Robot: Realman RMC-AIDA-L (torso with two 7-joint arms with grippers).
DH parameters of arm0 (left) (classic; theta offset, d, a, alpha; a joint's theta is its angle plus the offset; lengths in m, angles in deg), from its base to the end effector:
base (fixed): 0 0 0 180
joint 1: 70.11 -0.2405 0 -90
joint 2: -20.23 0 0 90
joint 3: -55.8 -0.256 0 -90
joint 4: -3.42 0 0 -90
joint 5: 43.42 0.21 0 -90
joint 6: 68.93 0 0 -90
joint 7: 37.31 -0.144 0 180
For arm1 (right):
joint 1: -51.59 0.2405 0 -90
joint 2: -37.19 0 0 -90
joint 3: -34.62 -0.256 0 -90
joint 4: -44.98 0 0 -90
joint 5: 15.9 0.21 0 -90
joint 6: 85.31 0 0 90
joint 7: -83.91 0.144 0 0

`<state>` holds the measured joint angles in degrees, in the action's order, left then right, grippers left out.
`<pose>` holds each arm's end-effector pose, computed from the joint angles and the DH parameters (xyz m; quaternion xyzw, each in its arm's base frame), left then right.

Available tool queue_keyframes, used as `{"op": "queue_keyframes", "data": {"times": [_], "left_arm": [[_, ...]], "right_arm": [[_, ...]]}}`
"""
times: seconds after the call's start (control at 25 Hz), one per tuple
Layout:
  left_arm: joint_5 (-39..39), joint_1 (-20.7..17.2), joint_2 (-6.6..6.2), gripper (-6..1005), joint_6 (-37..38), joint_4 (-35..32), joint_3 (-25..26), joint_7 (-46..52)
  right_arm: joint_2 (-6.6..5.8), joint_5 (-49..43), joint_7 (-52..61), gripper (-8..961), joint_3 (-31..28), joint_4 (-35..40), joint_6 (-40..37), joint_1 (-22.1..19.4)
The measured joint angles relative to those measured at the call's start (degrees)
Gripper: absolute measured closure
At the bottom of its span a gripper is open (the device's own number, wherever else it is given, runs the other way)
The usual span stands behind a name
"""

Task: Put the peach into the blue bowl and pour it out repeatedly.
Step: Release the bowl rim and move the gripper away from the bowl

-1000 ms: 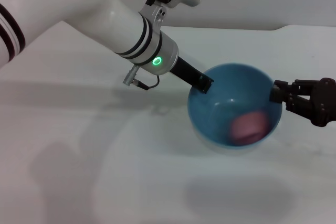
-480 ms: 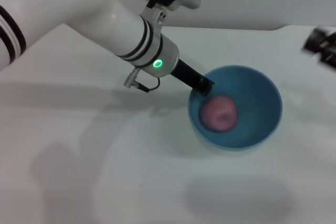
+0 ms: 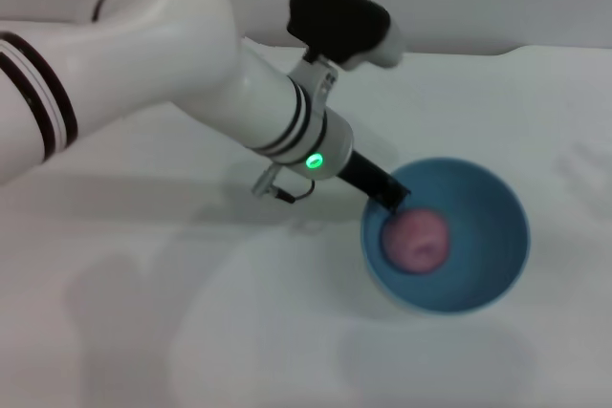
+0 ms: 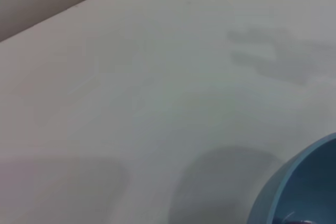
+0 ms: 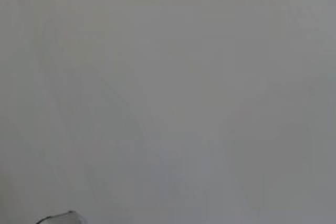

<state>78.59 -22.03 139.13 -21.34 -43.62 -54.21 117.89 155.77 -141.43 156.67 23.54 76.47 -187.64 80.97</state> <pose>-0.1410 0.3729 -0.1343 -0.9311 -0.3236 0.0655 0.1548 0.3116 0.2991 0.0644 -0.7959 0.2889 0.4415 0.2968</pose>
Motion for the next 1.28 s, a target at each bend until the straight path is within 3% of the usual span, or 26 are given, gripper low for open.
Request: {"op": "queue_keyframes", "data": {"times": [0.2, 0.72, 1.08, 1.2, 1.28], "left_arm": [[0.0, 0.1, 0.1, 999, -3.1, 1.9, -4.2, 0.1], [-0.3, -0.3, -0.22, 808, -4.5, 2.2, -3.2, 1.1], [-0.2, -2.6, -0.61, 609, -6.4, 1.4, 7.3, -4.3], [-0.3, -4.4, -0.6, 401, -6.7, -0.2, 11.2, -6.4], [-0.5, -5.9, -0.61, 317, -7.2, -1.9, 13.5, -7.8]], "right_arm": [[-0.02, 0.2, -0.1, 482, 2.9, -1.7, 2.8, 0.0], [-0.02, 0.3, -0.2, 483, 4.3, -2.5, 4.9, 0.7], [-0.02, 0.4, -0.2, 482, 4.2, -4.4, 9.5, 0.6], [-0.03, 0.4, -1.0, 482, 4.2, -6.0, 12.9, 1.4], [-0.06, 0.5, -2.7, 482, 4.2, -7.7, 15.3, 2.1]]}}
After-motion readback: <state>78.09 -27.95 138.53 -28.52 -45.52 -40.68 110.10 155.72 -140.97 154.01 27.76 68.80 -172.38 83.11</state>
